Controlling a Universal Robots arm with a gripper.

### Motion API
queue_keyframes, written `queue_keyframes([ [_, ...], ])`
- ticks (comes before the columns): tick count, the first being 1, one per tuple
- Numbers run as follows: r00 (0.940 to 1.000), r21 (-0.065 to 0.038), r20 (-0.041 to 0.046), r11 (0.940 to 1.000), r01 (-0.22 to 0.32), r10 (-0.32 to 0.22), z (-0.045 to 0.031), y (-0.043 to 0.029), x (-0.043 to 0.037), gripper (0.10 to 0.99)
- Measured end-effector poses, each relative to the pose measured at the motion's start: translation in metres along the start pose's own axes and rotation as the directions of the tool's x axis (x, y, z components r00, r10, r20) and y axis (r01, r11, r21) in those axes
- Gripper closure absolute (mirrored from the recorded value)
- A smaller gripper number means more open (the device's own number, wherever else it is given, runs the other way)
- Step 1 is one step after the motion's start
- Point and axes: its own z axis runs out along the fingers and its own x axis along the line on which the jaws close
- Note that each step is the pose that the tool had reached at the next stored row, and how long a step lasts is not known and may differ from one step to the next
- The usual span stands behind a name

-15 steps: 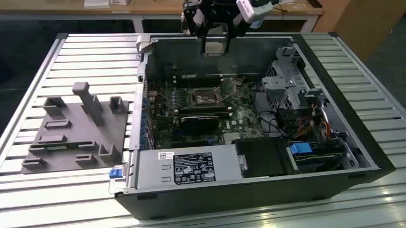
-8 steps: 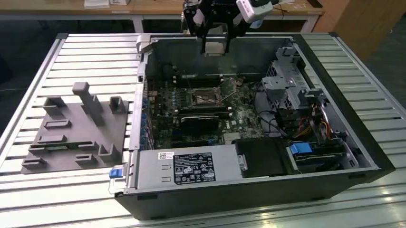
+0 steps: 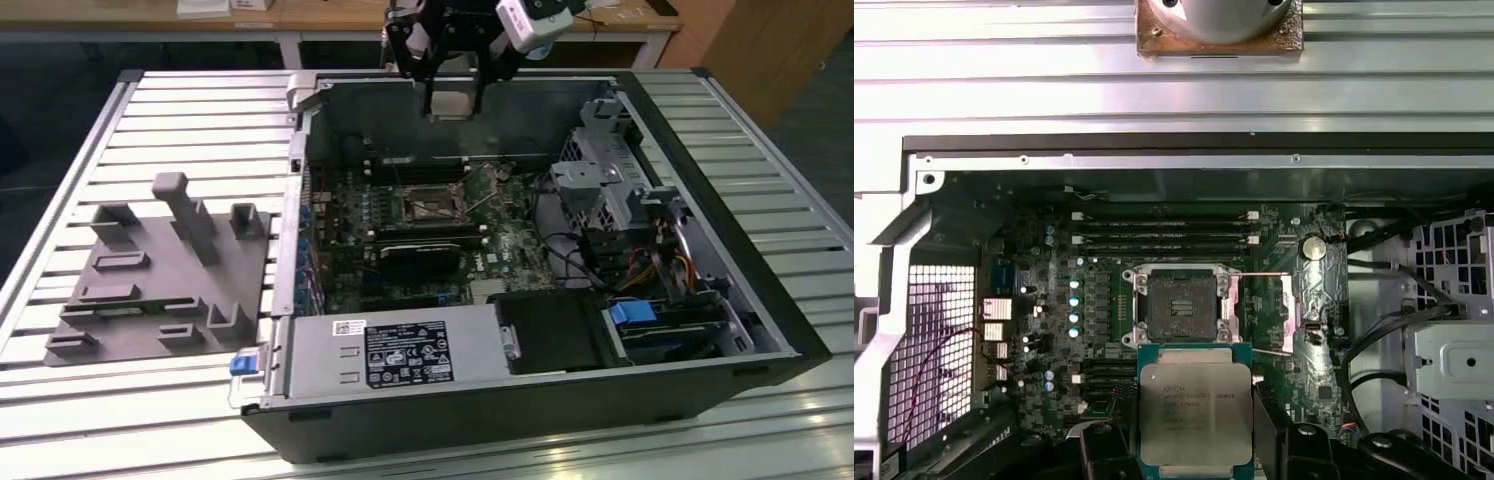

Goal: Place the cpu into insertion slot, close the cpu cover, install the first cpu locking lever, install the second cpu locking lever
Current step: 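Place the cpu into insertion slot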

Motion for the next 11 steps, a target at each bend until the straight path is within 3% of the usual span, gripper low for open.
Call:
queue_keyframes([
  [11,1.0,0.007,0.0095,1.0,0.001,-0.001,0.0195,-0.0017,0.0003,0.549],
])
